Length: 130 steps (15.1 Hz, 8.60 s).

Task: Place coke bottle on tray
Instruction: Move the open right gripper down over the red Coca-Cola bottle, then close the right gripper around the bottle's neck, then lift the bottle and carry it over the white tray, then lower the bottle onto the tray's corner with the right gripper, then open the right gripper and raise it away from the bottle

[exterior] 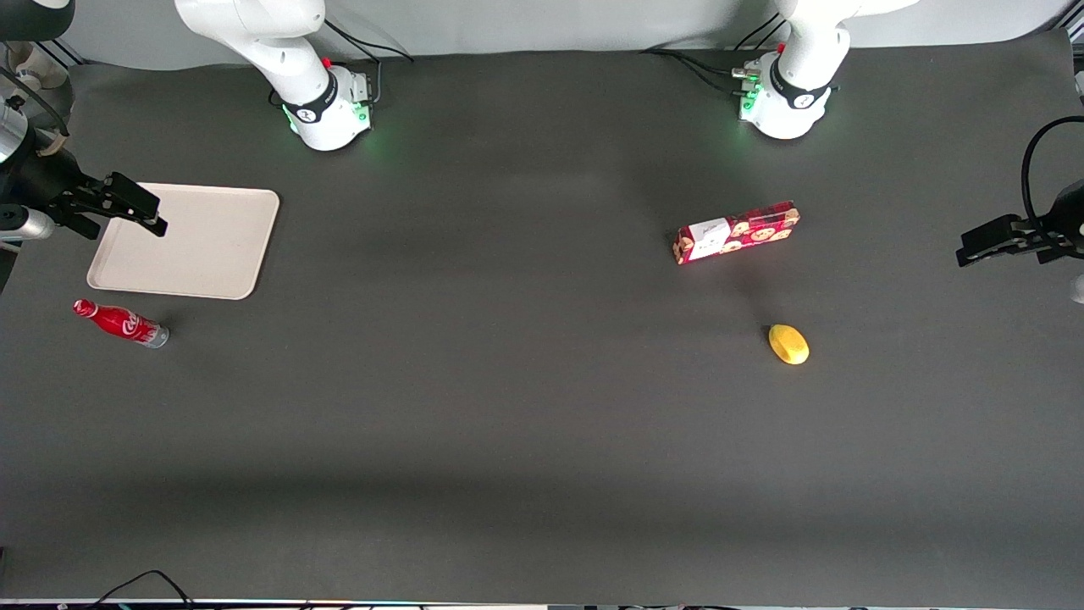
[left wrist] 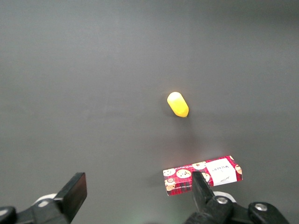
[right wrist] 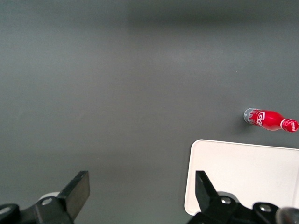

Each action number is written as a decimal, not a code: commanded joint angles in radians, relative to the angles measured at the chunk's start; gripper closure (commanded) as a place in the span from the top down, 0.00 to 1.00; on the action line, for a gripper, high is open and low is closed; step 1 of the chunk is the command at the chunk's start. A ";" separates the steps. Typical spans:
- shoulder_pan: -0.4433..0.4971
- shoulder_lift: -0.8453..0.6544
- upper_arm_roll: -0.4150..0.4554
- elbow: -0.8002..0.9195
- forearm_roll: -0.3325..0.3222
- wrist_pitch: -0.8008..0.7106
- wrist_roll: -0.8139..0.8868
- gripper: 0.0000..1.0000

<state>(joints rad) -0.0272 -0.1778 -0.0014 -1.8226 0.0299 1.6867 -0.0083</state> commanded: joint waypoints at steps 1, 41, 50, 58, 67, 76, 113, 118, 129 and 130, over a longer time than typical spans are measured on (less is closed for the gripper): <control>-0.013 0.017 0.004 0.036 0.018 -0.025 0.013 1.00; -0.227 0.419 -0.308 -0.288 0.064 0.759 -0.769 0.77; -0.226 0.429 -0.298 -0.285 0.097 0.760 -0.763 0.23; -0.195 0.310 -0.302 -0.206 0.073 0.540 -0.610 0.00; -0.151 0.109 -0.298 -0.060 -0.120 0.153 -0.423 0.00; -0.132 -0.072 -0.500 -0.266 -0.189 0.180 -0.508 0.00; -0.180 0.115 -0.819 -0.643 -0.170 0.847 -0.984 0.63; -0.160 0.083 -0.818 -0.635 -0.171 0.837 -0.966 1.00; -0.062 0.040 -0.305 -0.180 -0.171 0.291 -0.377 1.00; -0.062 0.049 -0.245 -0.134 -0.170 0.238 -0.308 1.00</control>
<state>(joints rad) -0.0853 -0.1640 -0.3816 -2.0856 -0.1413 2.0536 -0.4693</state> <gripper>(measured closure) 0.000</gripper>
